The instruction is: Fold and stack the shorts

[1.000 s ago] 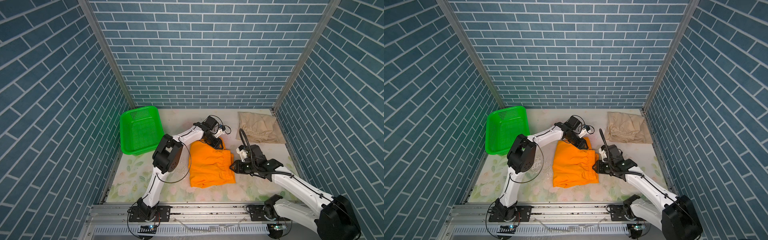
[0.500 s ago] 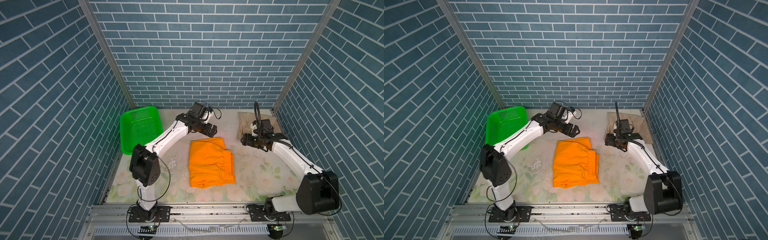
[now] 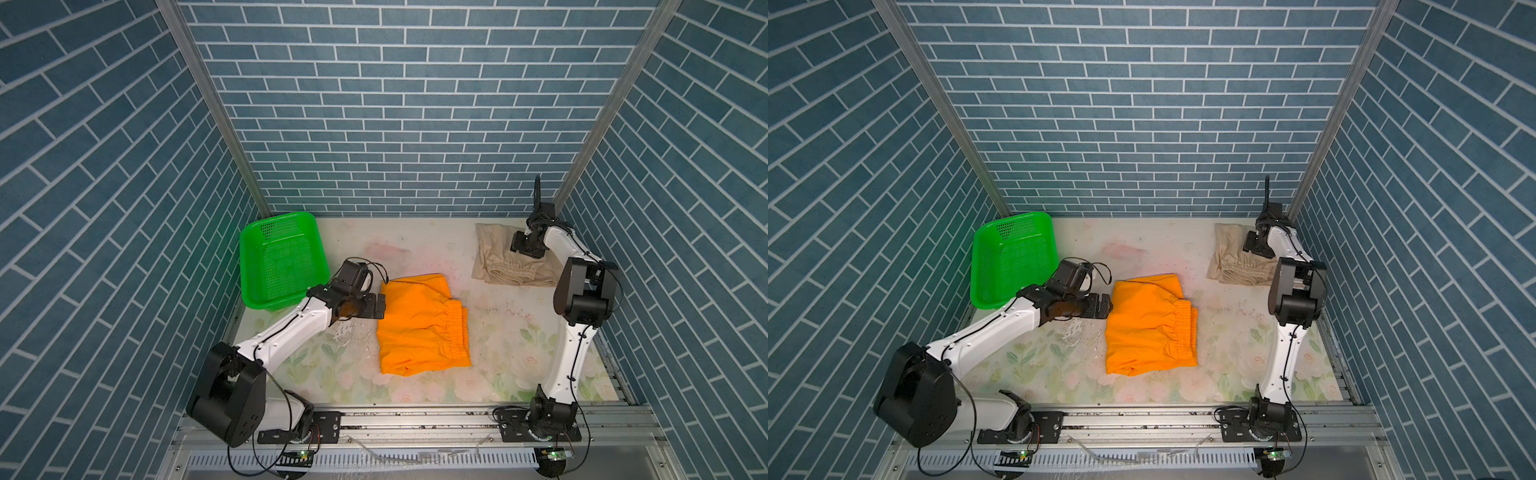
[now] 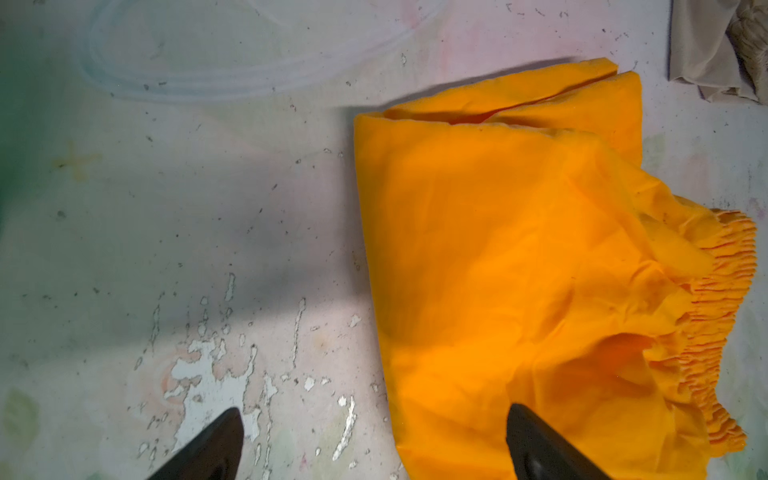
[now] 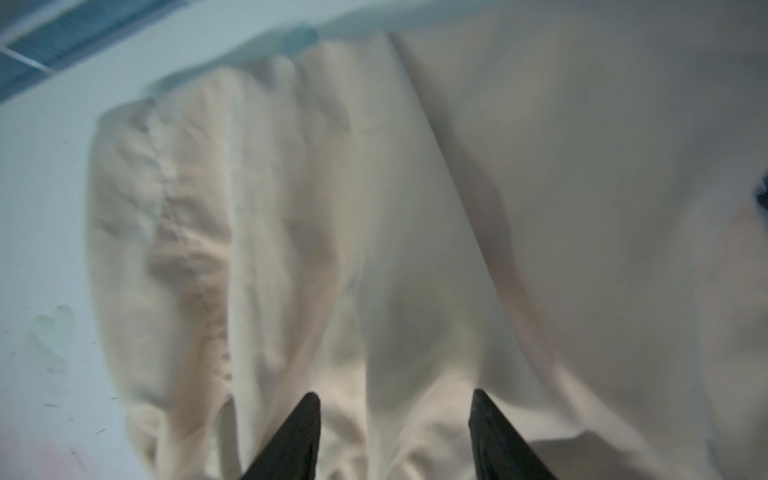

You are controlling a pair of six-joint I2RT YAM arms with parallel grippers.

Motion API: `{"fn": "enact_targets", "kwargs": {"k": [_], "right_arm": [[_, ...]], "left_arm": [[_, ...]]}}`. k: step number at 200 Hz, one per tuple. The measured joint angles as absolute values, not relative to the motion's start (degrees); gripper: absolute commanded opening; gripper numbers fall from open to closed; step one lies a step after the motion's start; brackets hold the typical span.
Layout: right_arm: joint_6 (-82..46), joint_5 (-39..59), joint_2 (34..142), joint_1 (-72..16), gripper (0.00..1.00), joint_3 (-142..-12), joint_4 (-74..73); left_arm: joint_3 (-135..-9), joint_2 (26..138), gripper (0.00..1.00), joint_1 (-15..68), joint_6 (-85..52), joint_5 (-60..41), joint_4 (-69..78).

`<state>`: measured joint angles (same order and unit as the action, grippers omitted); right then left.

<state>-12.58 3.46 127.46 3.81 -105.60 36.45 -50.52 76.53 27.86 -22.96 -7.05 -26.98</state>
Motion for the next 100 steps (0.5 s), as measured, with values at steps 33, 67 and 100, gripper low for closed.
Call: {"fn": "enact_targets", "kwargs": {"k": [33, 67, 100], "right_arm": [[-12.56, 3.81, 127.94, 3.38, 0.55, -100.86, 37.10], [-12.36, 4.60, 123.09, 3.38, 0.55, -92.18, 34.17], [-12.64, 6.35, 115.13, 3.27, 0.55, -80.29, 32.73]], "left_arm": [[-50.04, 74.67, 1.00, 27.59, -24.16, -7.05, -24.86], [-50.04, 75.24, 1.00, 27.40, -24.67, -6.87, -24.64], [-50.04, 75.44, 1.00, 27.22, -24.80, -7.07, -24.60]]}}
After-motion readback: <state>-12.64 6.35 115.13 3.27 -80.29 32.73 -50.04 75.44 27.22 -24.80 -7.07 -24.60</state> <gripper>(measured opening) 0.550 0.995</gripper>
